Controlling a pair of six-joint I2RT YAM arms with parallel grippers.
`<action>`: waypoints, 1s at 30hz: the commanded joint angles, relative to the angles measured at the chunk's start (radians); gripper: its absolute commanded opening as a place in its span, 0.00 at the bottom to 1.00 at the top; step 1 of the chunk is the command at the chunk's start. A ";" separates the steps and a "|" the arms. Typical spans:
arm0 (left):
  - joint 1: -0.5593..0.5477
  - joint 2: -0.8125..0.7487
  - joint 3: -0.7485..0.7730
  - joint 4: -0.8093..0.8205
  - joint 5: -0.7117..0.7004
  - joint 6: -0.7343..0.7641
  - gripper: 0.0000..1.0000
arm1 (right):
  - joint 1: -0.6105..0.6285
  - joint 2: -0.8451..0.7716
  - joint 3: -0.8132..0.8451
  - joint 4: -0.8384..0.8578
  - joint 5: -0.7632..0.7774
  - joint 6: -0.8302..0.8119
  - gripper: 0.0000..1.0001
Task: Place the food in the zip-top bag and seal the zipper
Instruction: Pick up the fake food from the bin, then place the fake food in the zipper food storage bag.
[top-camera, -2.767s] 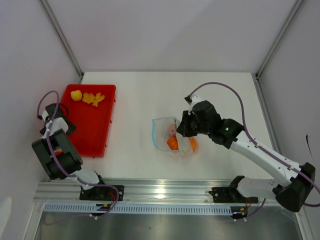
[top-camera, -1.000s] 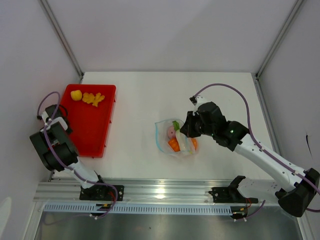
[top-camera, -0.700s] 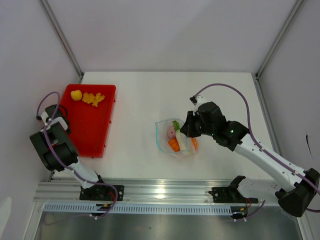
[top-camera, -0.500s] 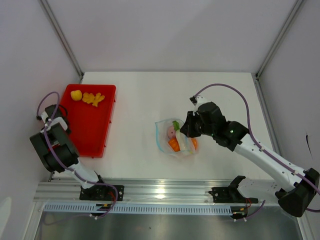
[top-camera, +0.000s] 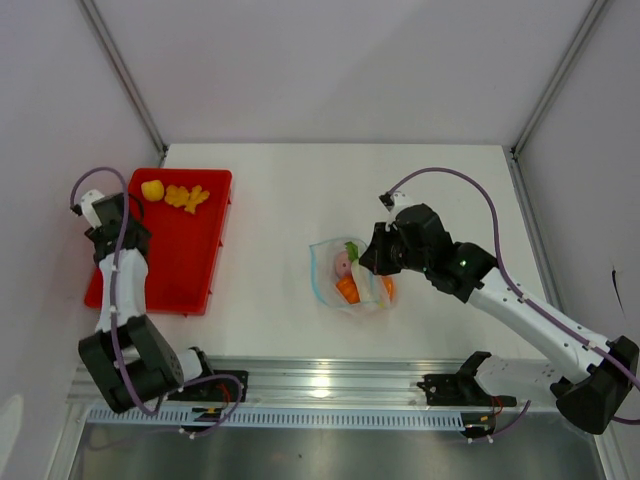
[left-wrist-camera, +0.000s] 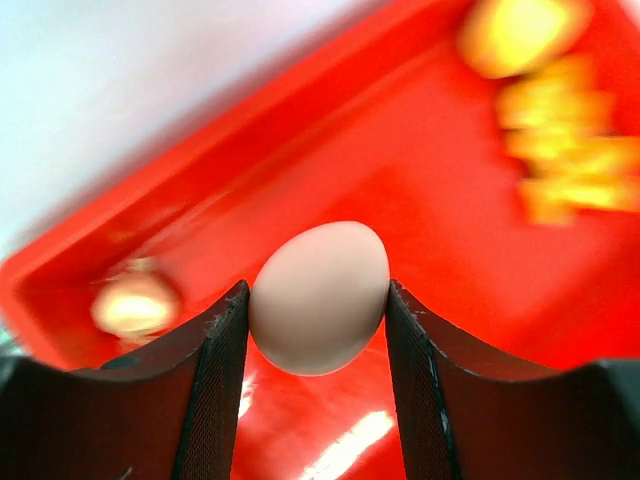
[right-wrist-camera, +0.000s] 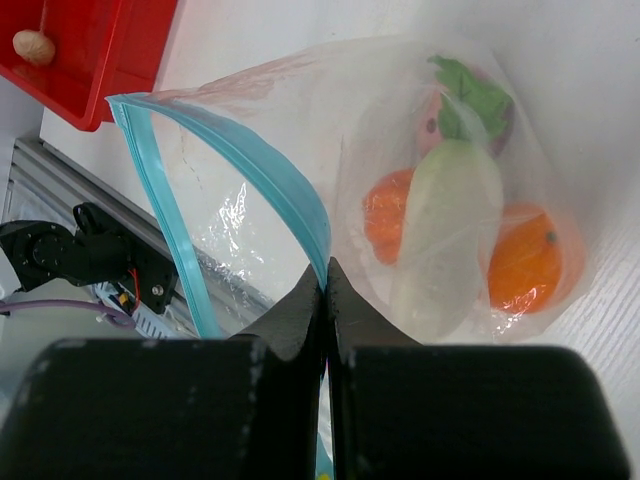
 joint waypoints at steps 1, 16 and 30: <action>-0.008 -0.197 -0.055 0.066 0.236 -0.060 0.01 | -0.004 -0.009 0.020 0.015 0.014 0.009 0.00; -0.530 -0.586 -0.189 0.298 0.915 -0.253 0.01 | -0.004 0.063 0.113 -0.029 0.054 -0.006 0.00; -1.123 -0.485 -0.037 0.220 0.737 -0.043 0.01 | -0.005 0.068 0.124 -0.059 0.111 0.023 0.00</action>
